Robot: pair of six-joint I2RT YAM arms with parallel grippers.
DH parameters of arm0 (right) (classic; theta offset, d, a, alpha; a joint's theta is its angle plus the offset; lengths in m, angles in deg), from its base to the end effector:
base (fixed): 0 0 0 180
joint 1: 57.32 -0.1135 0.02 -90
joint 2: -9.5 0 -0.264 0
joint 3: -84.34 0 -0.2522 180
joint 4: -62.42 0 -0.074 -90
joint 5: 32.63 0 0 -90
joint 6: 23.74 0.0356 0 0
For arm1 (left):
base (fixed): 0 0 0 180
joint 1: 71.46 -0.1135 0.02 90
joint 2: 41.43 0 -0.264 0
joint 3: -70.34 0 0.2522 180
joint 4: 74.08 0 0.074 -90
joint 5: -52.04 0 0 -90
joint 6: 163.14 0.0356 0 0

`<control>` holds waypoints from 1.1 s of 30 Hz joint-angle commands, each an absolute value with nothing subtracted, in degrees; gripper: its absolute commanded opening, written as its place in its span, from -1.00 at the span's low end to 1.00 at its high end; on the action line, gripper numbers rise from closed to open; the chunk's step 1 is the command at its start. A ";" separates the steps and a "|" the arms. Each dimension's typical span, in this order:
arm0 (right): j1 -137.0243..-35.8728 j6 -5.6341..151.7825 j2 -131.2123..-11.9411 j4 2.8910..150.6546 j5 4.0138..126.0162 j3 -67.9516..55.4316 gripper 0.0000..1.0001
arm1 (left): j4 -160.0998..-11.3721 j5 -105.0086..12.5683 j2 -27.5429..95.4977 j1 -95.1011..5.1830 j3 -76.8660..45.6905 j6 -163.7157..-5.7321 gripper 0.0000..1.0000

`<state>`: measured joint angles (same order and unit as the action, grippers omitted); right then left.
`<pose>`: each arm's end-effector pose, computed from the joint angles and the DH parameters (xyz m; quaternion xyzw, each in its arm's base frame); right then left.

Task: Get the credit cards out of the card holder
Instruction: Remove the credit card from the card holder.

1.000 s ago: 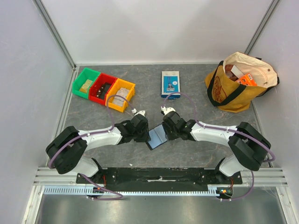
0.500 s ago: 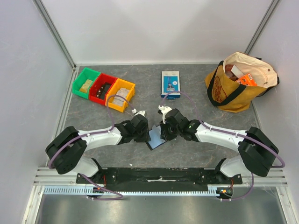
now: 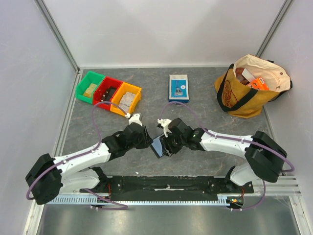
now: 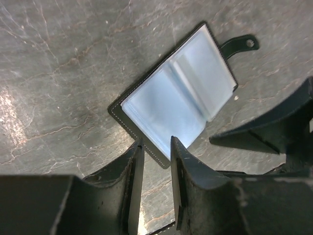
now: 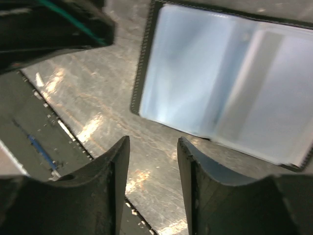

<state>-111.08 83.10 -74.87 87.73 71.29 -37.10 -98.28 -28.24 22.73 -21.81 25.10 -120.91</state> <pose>0.1641 0.2384 0.1819 -0.3346 0.8751 0.2842 0.2036 0.1490 -0.1662 0.1948 -0.0187 0.9146 -0.2465 0.3199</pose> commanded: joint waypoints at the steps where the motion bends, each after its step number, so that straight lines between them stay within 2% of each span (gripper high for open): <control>1: -110.41 84.00 -71.01 89.18 59.96 -35.05 0.12 | -98.21 -25.12 20.62 -21.62 24.24 -121.75 -0.30; 5: -108.92 87.35 -71.35 91.38 48.52 -35.31 0.35 | -96.37 -29.68 25.79 -21.54 21.35 -119.82 -0.30; 8: -107.43 88.93 -72.58 91.74 46.13 -35.92 0.49 | -94.88 -32.06 30.89 -21.45 19.67 -119.02 -0.31; 15: -105.66 89.90 -75.66 88.31 48.49 -37.59 0.53 | -94.43 -34.00 38.99 -21.53 18.17 -118.15 -0.34; 29: -105.66 90.43 -79.53 86.37 55.78 -38.65 0.30 | -94.87 -35.94 42.15 -21.54 19.14 -118.41 -0.35; 33: -105.66 89.90 -78.66 86.11 58.68 -38.56 0.06 | -94.87 -36.20 42.33 -21.62 19.23 -118.32 -0.35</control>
